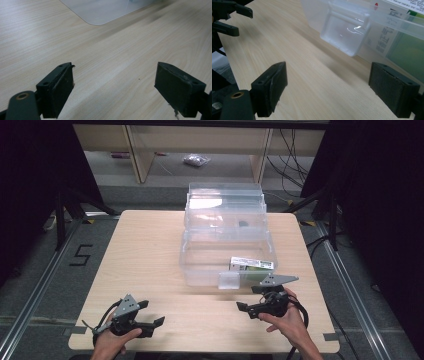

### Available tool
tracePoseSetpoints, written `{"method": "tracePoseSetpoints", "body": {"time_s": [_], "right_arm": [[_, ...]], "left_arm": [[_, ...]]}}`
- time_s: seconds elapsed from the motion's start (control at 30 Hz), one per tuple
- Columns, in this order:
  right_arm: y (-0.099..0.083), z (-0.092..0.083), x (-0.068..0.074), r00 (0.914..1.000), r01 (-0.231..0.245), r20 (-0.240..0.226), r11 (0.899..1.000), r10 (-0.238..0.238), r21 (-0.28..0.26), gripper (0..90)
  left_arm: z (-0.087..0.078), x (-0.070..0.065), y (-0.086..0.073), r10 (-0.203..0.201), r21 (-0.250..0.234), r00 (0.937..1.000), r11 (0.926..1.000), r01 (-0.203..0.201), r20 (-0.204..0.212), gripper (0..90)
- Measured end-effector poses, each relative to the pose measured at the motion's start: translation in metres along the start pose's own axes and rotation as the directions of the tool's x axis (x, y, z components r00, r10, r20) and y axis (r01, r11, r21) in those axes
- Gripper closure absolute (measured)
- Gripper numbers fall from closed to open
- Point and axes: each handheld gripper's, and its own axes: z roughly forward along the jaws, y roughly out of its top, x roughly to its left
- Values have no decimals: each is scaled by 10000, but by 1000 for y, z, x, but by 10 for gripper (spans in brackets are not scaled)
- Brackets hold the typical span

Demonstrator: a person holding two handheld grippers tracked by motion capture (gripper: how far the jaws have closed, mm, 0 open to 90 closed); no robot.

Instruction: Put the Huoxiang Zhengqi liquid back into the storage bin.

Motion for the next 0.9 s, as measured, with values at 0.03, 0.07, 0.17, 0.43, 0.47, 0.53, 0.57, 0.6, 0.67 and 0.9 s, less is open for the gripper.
{"method": "tracePoseSetpoints", "body": {"time_s": [0.03, 0.07, 0.17, 0.43, 0.47, 0.53, 0.57, 0.6, 0.67, 0.9], "right_arm": [[-1, -1, 1, 9999, -126, -5, 9998, 126, 179, 163], [-3, -1, 0, 10000, -74, -4, 9999, 74, 135, 163], [-4, -1, 1, 10000, -94, -12, 10000, 94, -28, 162], [-12, -1, 0, 9998, -52, -177, 9999, 50, -122, 161], [-12, -1, 0, 9998, -52, -177, 9999, 50, -122, 161], [-14, -1, 1, 9996, -214, -208, 9996, 211, -157, 161], [-15, -1, 2, 9996, -220, -198, 9996, 216, -157, 161], [-16, -2, 1, 9999, -99, -111, 9998, 98, -162, 161], [-19, -2, 1, 9996, -112, -251, 9996, 106, -266, 161], [-28, -4, 3, 9994, -294, -167, 9992, 289, -280, 160]], "left_arm": [[0, 0, 0, 12, 12, 10000, 10000, -12, 11, 148], [0, 0, 0, 11, 20, 10000, 10000, -11, 16, 148], [0, -1, 0, -48, -63, 10000, 10000, 48, 30, 148], [0, -1, 0, -41, -112, 9999, 9999, 43, 112, 148], [0, -1, 0, -41, -112, 9999, 9999, 43, 112, 148], [0, -1, 0, -96, -97, 9999, 9999, 97, 29, 148], [0, -1, 0, -94, -103, 9999, 9999, 94, 39, 148], [1, -1, 0, -93, -105, 9999, 9999, 94, 46, 148], [1, -1, 0, -99, -87, 9999, 9999, 99, 42, 148], [0, -1, 0, -84, -93, 10000, 9999, 85, 43, 148]]}}
